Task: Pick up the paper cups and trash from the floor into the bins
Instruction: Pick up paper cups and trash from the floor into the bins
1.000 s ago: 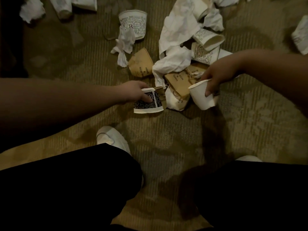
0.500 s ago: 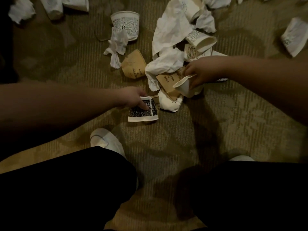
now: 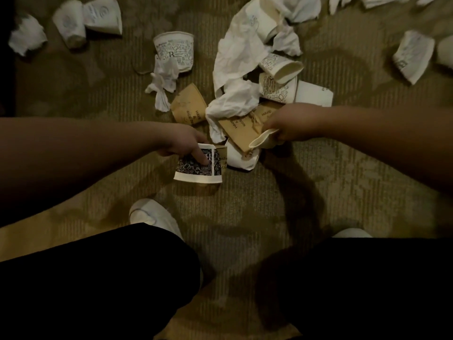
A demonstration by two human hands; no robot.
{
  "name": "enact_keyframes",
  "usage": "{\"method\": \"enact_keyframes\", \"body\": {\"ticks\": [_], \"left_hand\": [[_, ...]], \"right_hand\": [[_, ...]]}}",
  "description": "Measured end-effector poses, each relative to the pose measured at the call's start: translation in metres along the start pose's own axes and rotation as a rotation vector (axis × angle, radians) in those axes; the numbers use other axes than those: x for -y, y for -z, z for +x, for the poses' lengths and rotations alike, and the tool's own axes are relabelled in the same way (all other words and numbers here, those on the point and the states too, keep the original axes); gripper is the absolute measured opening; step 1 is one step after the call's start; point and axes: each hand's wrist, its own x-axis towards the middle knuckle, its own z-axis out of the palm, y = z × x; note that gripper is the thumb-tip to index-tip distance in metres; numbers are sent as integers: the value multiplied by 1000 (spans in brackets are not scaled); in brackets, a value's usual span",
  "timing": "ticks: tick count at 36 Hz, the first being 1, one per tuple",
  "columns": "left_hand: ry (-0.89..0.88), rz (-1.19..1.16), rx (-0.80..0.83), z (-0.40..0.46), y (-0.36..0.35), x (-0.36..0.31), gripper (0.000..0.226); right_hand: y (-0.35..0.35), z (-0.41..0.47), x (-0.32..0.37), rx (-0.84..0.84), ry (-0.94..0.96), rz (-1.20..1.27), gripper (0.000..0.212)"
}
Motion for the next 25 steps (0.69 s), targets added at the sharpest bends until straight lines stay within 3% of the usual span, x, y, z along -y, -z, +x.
{"method": "enact_keyframes", "body": {"ticks": [7,11,21,25], "left_hand": [[-86,-32,139,-11,12,-41,29],[-135,16,101,-13,26,-74,31],[-285,-133,102,-7,64,-146,28],[-382,-184,84,-16,89,-170,26]], "right_hand": [[-8,-39,-14,-151,54,-3,33],[-7,-61,-28,-227,-21,13,39],[4,-111,-46,-404,-214,84,37],[32,-131,-55,-472,-410,253,36]]}}
